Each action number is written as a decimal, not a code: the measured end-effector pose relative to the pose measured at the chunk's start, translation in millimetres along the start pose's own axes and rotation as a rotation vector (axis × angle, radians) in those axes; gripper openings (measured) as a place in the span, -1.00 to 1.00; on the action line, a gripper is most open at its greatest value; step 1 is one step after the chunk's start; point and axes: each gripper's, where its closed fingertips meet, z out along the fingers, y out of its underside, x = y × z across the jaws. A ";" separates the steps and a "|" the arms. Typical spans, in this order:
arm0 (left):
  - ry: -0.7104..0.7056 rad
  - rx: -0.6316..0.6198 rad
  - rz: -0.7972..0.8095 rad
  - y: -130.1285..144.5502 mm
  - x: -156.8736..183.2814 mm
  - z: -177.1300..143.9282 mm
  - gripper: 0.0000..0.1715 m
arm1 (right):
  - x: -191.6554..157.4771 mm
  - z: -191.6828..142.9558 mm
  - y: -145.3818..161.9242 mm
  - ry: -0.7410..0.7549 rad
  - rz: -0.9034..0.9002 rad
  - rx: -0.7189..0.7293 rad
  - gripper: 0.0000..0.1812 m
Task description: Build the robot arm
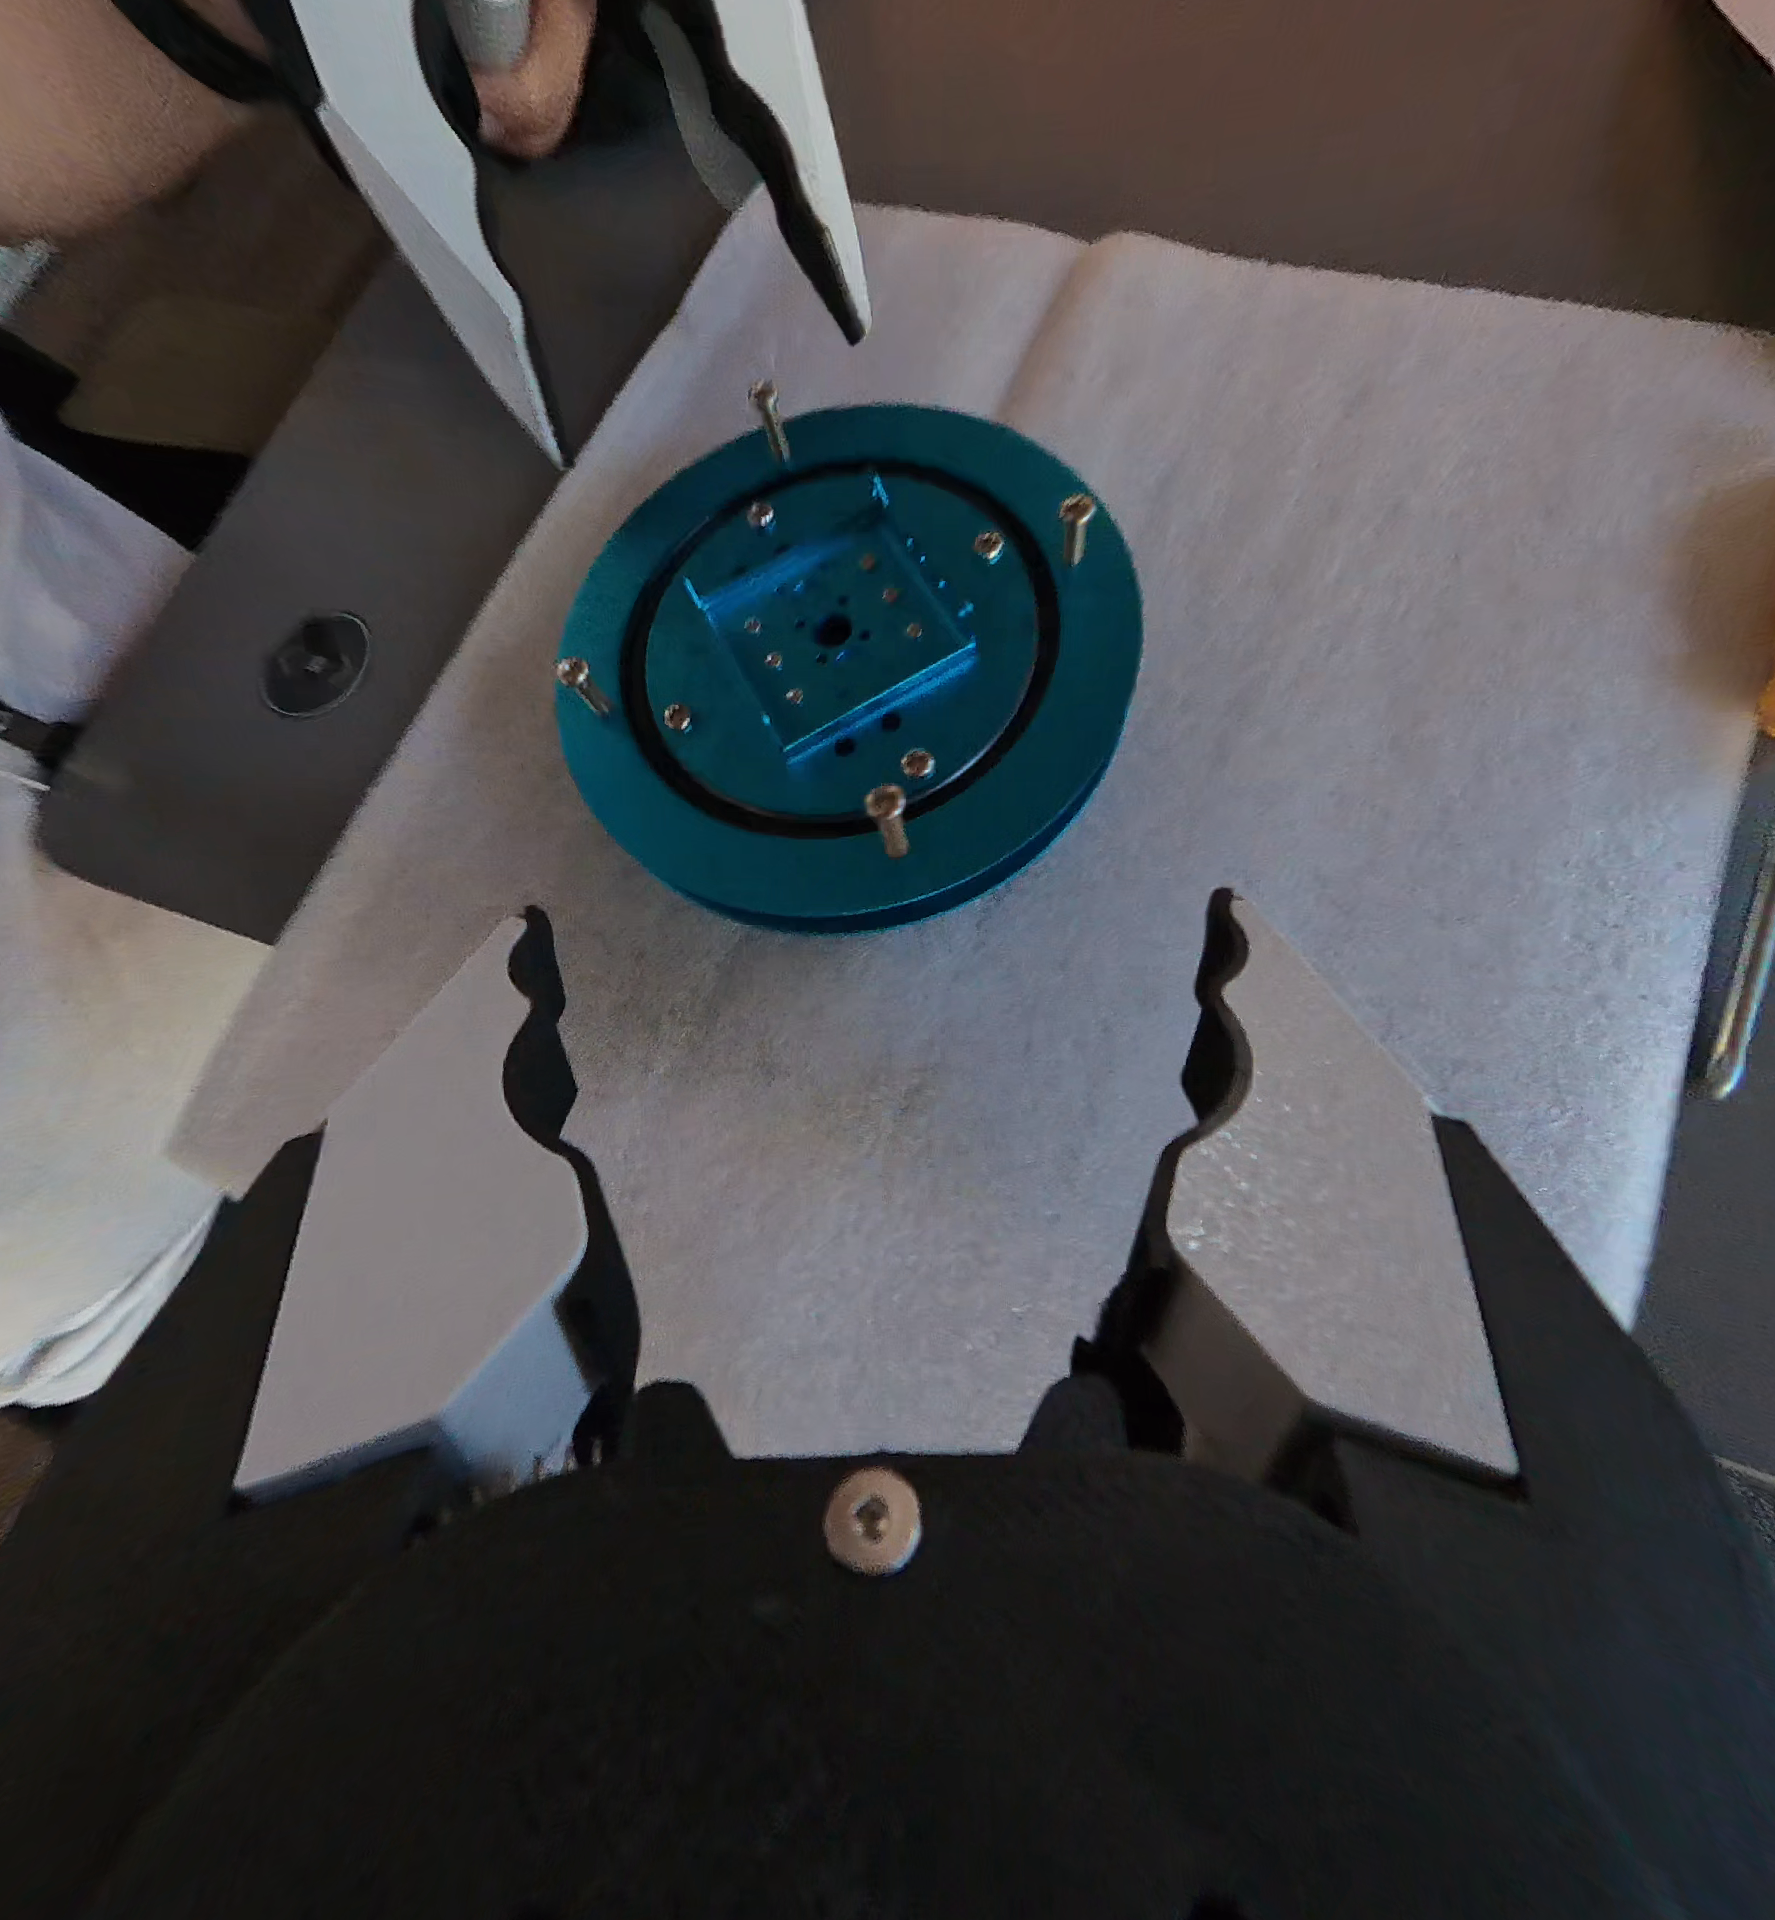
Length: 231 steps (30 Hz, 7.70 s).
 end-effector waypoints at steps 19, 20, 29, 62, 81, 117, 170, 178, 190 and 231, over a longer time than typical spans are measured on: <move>-0.094 -0.019 -0.039 -13.6 15.0 11.6 -0.33 | -0.8 -10.2 -13.5 -0.091 -0.056 0.129 -0.18; -0.099 -0.001 -0.037 -18.1 14.4 9.3 -0.35 | -1.9 -12.4 -19.8 -0.086 -0.084 0.138 -0.18; -0.106 -0.036 0.038 -21.0 5.0 17.5 -0.57 | -13.3 18.2 -48.9 -0.174 -0.313 0.005 -0.33; -0.017 0.062 -0.026 -14.9 -6.5 10.6 -0.78 | -10.9 36.4 -43.1 -0.036 -0.117 -0.058 -0.49; -0.034 0.069 -0.040 -13.9 -11.1 14.2 -0.83 | -11.3 36.5 -42.6 -0.098 -0.143 -0.077 -0.49; -0.052 0.072 -0.068 -9.2 -21.4 0.9 -0.78 | 4.6 -21.3 -34.3 0.045 -0.031 0.227 -0.48; 0.003 0.017 0.119 -34.8 16.9 41.8 -0.43 | -1.7 24.3 -31.9 -0.380 -0.508 -0.415 -0.48; -0.009 0.014 0.115 -32.4 20.5 39.3 -0.42 | 1.7 22.2 -31.2 -0.339 -0.450 -0.396 -0.49; 0.017 0.049 0.068 -38.0 19.1 34.6 -0.48 | -3.1 22.6 -42.7 -0.229 -0.242 -0.266 -0.37; 0.044 0.081 0.085 -33.5 34.0 34.4 -0.25 | -15.4 22.7 -35.2 0.205 0.317 0.046 -0.50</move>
